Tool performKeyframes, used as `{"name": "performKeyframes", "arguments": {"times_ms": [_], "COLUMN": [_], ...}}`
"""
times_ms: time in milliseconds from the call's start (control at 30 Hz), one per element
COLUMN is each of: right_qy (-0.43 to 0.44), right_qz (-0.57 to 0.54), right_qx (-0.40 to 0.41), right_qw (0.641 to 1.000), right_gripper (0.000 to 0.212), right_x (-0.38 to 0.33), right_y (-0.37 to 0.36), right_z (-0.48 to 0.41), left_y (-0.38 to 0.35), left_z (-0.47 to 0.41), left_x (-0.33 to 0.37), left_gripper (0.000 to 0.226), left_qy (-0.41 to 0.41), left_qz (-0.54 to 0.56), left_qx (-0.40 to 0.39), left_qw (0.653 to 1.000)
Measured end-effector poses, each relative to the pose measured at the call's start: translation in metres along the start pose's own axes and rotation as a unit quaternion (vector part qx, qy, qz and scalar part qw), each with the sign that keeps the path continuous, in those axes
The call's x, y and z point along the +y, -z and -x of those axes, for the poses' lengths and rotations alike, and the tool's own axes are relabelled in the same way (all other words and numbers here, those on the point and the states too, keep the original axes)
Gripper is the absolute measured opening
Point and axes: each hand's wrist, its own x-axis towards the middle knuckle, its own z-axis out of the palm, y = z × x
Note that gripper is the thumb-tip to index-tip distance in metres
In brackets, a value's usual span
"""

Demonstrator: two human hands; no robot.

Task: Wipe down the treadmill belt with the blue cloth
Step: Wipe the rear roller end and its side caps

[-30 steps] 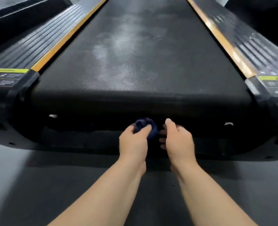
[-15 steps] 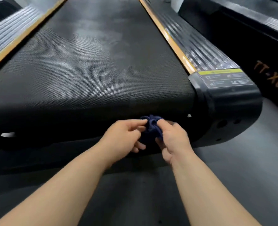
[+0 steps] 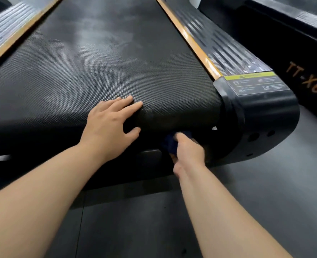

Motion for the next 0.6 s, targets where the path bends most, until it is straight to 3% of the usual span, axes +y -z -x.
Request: {"name": "performKeyframes", "arguments": {"times_ms": [100,233,333,400,500,600], "right_qy": [-0.011,0.08,0.037,0.002,0.009,0.138], "right_qz": [0.031,-0.036,-0.101,-0.09,-0.024,0.051], "right_qx": [-0.036,0.071,0.089,0.067,0.005,-0.065], "right_qw": [0.999,0.994,0.99,0.994,1.0,0.987], "right_gripper": [0.034,0.033,0.027,0.017,0.018,0.012], "right_x": [0.004,-0.019,-0.032,-0.026,-0.008,0.001], "right_y": [-0.005,0.018,0.014,0.002,-0.008,-0.002], "right_z": [0.005,-0.006,-0.004,0.006,0.036,0.056], "left_y": [-0.001,-0.001,-0.002,-0.004,-0.005,0.002], "left_z": [0.001,0.003,0.004,0.005,0.007,0.003], "left_x": [-0.002,-0.003,-0.002,-0.002,-0.003,-0.005], "left_gripper": [0.066,0.065,0.064,0.064,0.064,0.058], "left_qy": [-0.004,-0.005,0.004,0.008,0.001,0.001], "left_qz": [0.004,0.013,0.02,0.016,0.009,0.06], "left_qx": [-0.007,-0.014,-0.011,-0.003,-0.005,-0.015], "left_qw": [1.0,1.0,1.0,1.0,1.0,0.998]}}
